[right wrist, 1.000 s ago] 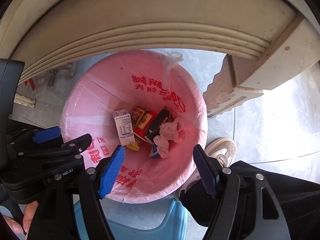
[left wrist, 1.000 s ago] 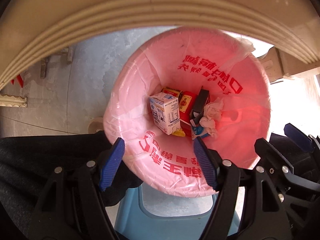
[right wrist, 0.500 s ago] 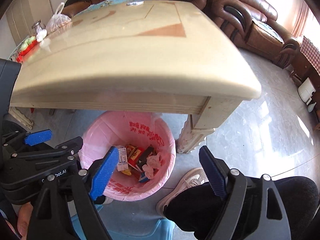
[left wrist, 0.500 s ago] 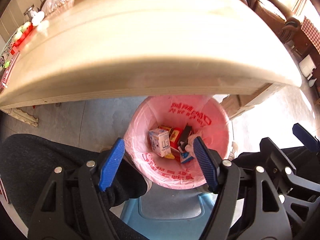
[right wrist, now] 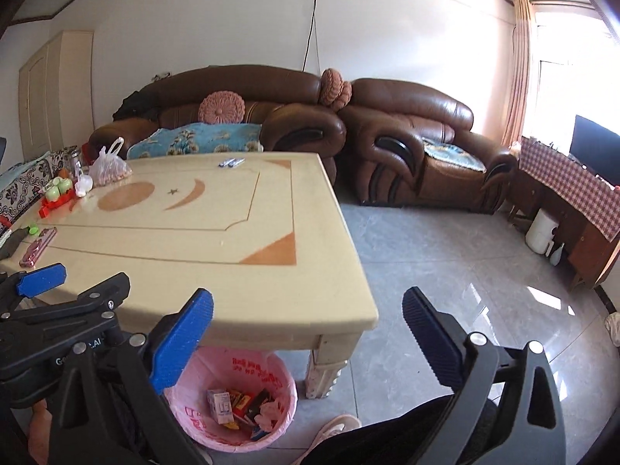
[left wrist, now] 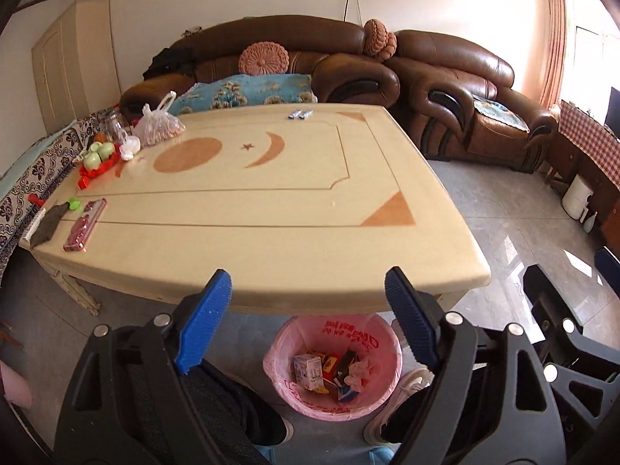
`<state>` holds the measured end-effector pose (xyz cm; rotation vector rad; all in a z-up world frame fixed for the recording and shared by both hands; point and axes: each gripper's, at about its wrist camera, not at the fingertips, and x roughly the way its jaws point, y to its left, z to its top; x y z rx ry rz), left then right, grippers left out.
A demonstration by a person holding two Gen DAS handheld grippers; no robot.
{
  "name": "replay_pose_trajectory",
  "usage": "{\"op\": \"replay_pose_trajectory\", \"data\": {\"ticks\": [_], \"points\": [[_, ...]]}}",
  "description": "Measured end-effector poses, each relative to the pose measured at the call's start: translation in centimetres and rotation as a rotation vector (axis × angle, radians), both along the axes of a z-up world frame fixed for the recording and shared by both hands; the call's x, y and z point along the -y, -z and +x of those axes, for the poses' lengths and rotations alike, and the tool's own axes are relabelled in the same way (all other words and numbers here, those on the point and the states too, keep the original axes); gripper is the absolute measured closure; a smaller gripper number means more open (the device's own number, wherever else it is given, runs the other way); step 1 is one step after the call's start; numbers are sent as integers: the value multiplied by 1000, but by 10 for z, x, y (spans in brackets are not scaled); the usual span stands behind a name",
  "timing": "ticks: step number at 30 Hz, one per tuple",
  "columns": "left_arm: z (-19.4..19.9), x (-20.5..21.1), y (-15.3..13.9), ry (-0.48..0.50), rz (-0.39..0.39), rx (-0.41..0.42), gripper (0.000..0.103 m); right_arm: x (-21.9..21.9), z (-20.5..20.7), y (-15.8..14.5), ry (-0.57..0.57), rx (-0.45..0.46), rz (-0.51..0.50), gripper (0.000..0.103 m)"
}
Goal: Collect trash
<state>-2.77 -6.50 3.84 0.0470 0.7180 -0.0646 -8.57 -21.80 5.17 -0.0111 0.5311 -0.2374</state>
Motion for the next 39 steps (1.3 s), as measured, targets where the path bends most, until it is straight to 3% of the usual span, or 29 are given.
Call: {"op": "replay_pose_trajectory", "data": {"ticks": [9,39], "points": [[-31,-7,-53,-27,-8,150,14,-7,-40,-55,47,111,-19,7],[-54,-19,-77,-36,-29,188,10,-19,-65,-78,41,167,-30,7]]}}
